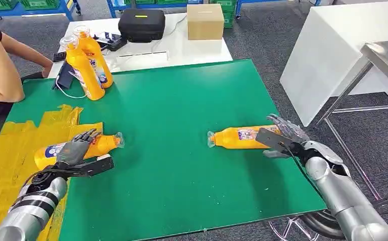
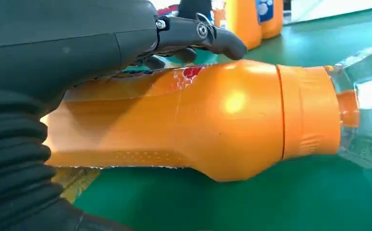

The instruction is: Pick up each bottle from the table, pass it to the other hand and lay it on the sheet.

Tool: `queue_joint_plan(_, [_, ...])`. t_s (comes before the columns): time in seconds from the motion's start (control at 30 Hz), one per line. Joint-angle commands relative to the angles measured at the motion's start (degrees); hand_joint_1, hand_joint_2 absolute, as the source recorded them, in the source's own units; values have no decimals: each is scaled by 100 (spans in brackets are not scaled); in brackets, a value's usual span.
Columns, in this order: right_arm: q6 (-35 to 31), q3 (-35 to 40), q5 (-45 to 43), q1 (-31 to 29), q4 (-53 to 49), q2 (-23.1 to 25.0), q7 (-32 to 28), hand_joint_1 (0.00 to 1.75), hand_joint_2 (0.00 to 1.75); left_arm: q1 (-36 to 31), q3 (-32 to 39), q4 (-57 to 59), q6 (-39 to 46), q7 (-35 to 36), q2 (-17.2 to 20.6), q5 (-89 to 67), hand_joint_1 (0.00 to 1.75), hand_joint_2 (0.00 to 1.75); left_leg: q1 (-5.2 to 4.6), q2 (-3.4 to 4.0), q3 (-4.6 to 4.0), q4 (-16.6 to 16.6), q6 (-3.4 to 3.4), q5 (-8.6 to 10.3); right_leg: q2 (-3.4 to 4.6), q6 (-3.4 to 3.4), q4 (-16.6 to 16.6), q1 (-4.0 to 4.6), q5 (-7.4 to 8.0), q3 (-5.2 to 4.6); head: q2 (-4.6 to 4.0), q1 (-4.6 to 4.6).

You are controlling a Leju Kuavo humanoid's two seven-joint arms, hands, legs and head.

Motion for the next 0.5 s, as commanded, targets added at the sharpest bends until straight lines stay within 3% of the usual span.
queue_joint_plan(0.03, [52, 562, 110, -1109, 1778, 499, -149, 0, 175, 75, -541, 727, -313, -221, 335, 350, 0, 0, 12, 40, -16, -8, -16, 9, 72, -9, -15, 10, 30, -31, 0, -2])
queue_joint_plan(0.37, [263, 1097, 248, -1536, 2748, 796, -271, 0, 175, -150, -742, 799, -326, -340, 393, 729, 0, 0, 11, 26, 0, -5, -13, 6, 50, -6, 3, 6, 17, -23, 0, 0])
queue_joint_plan(0.5, [942, 1896, 678, -1707, 3353, 720, -385, 0, 175, -495, -914, 985, -412, -446, 284, 787, 0, 0, 12, 10, -7, 0, -14, 8, 31, -5, 8, 7, 12, -24, 0, 0])
